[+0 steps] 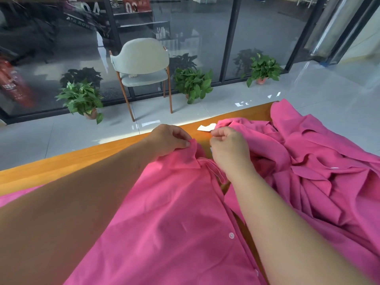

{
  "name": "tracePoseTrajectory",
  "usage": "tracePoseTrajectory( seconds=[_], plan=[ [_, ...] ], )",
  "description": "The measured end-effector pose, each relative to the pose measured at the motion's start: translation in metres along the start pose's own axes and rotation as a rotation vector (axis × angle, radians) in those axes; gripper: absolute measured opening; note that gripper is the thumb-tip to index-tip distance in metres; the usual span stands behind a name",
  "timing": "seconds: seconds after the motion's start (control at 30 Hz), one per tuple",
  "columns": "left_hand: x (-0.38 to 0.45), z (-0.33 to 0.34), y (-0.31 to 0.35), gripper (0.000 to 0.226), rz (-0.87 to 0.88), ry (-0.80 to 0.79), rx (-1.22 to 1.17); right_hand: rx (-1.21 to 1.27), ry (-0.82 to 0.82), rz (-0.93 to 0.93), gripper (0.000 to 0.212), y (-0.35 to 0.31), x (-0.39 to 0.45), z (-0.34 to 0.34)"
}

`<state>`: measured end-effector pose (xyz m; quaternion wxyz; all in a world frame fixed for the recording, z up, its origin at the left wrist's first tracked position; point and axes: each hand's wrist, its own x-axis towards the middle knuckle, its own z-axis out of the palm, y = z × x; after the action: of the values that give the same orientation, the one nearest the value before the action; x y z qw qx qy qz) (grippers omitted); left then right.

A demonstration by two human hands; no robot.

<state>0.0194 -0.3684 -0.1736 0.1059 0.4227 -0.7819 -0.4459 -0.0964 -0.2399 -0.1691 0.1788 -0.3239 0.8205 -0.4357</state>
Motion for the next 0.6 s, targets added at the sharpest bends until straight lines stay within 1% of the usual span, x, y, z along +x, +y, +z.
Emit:
tracePoseTrajectory(
  seconds=[0.1, 0.2, 0.3, 0.33, 0.43, 0.47, 0.57, 0.6],
  plan=[
    [0.007, 0.000, -0.003, 0.014, -0.066, 0.008, -0.062, -0.155, -0.039, -0.014, 0.026, 0.004, -0.037, 0.000],
    [0.011, 0.001, -0.005, 0.019, -0.117, -0.009, -0.072, -0.261, -0.080, -0.029, 0.024, 0.013, -0.066, 0.006],
    [0.014, 0.001, -0.007, 0.023, -0.136, -0.021, -0.089, -0.241, -0.039, -0.040, 0.032, 0.017, -0.086, 0.003],
    [0.015, 0.001, -0.007, 0.022, -0.139, -0.029, -0.088, -0.240, -0.044, -0.034, 0.031, 0.018, -0.093, 0.000],
    [0.016, -0.001, -0.006, 0.022, -0.154, -0.067, -0.081, -0.321, -0.126, 0.033, 0.017, 0.024, -0.104, 0.000],
    [0.016, -0.003, -0.004, 0.022, -0.156, -0.080, -0.077, -0.337, -0.147, 0.070, 0.016, 0.025, -0.106, -0.001],
    [0.017, -0.004, -0.004, 0.026, -0.134, -0.098, -0.055, -0.323, -0.187, 0.160, 0.015, 0.030, -0.104, -0.004],
    [0.017, -0.003, -0.005, 0.027, -0.126, -0.092, -0.041, -0.335, -0.199, 0.172, 0.020, 0.031, -0.103, -0.004]
  ],
)
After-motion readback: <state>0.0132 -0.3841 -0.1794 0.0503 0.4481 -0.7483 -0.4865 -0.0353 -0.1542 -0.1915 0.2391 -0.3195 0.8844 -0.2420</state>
